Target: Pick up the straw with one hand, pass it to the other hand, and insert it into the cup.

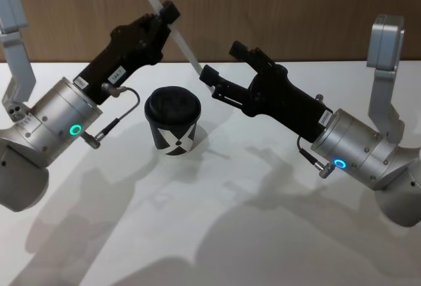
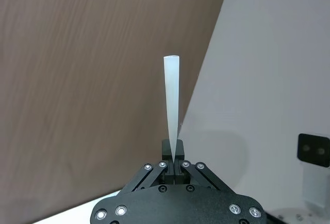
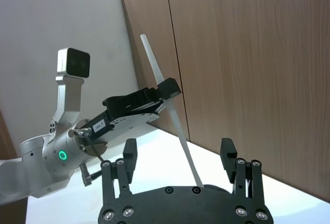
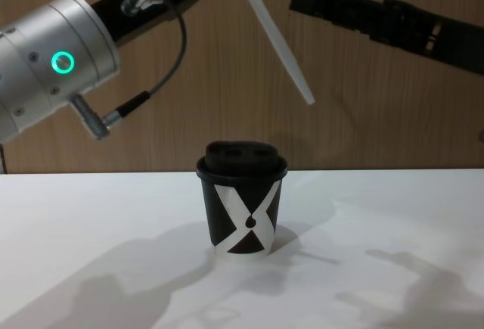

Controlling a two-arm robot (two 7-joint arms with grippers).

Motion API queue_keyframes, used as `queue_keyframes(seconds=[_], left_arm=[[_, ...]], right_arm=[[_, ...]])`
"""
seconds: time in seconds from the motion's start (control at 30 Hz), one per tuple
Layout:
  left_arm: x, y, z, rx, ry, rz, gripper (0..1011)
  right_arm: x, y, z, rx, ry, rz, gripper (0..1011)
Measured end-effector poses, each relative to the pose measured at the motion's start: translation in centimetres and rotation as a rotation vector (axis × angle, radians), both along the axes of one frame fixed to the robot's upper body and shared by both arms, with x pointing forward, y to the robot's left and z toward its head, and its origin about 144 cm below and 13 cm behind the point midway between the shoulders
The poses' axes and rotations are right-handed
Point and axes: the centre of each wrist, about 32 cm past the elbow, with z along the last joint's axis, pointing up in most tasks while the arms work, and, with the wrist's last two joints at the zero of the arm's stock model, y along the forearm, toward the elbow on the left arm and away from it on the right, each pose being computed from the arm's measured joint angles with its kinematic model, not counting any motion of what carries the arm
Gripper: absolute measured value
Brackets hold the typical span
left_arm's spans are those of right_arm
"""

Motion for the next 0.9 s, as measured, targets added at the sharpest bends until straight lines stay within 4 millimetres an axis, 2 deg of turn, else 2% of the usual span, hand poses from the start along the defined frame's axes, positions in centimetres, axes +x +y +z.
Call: queue_keyframes(seconds=[0.4,0.9], left_arm=[[-0.1,1.2,0.4,0.071,-0.025,0.070,2],[0.1,1.0,0.2,0.140,-0.046,0.113,2]], right_arm=[[0.0,0.0,0.0,0.000,0.000,0.000,1001],[0.0,0.0,0.0,0.000,0.000,0.000,1001]])
